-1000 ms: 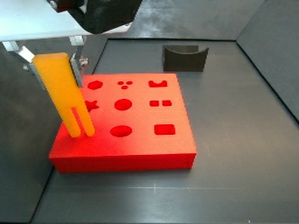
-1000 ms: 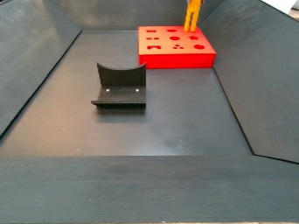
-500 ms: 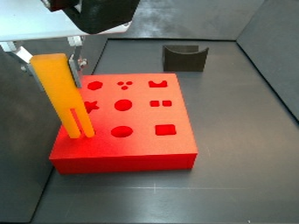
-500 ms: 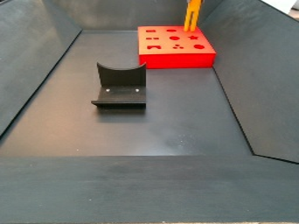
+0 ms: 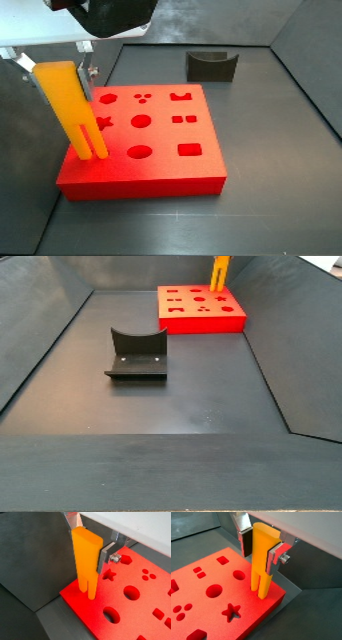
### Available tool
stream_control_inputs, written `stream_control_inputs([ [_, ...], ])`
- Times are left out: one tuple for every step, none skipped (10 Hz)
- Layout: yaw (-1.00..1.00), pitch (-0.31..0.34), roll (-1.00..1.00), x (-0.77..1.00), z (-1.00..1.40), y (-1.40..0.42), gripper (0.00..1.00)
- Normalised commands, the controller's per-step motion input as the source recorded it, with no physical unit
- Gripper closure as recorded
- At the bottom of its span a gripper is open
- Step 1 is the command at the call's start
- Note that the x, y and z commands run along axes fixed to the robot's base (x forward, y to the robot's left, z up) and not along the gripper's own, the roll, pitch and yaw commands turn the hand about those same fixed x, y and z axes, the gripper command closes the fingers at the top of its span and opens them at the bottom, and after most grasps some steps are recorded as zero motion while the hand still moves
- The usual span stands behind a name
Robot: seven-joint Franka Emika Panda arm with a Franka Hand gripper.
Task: Pick up the square-circle object. Move up. Rotate the square-circle object. Move to above the board. Insert the square-circle object.
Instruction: Insert the square-circle object.
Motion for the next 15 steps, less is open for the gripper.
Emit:
stream_control_inputs([
  [0.16,0.0,0.29,0.0,-0.77,0.01,1.0],
  [0.18,-0.02,0.29,-0.01,-0.78,0.08,1.0],
  [0.16,-0.034,0.23,-0.03,-0.9,0.11,1.0],
  [0.23,-0.06,0.14,-0.12,-1.0,0.03,1.0],
  [0.26,-0.043,0.1,-0.14,-1.0,0.0,1.0],
  [0.0,0.0,-0.02,0.0,0.0,0.03,1.0],
  [0.0,0.029,0.03,0.0,-0.06,0.0,1.0],
  [0.0,0.22,0.0,0.23,-0.8,-0.07,1.0],
  [0.0,0.07,0.0,0.59,-1.0,-0.03,1.0],
  [0.0,0.0,0.0,0.78,-1.0,-0.02,1.0],
  [0.0,0.0,0.0,0.83,-1.0,-0.01,1.0],
  [-0.01,0.0,-0.03,1.0,-1.0,0.01,1.0],
  [0.0,0.0,-0.13,1.0,-1.0,0.18,1.0],
  [0.02,0.0,-0.16,1.0,-0.93,0.23,1.0],
  [0.13,0.0,-0.06,0.89,-0.93,0.09,1.0],
])
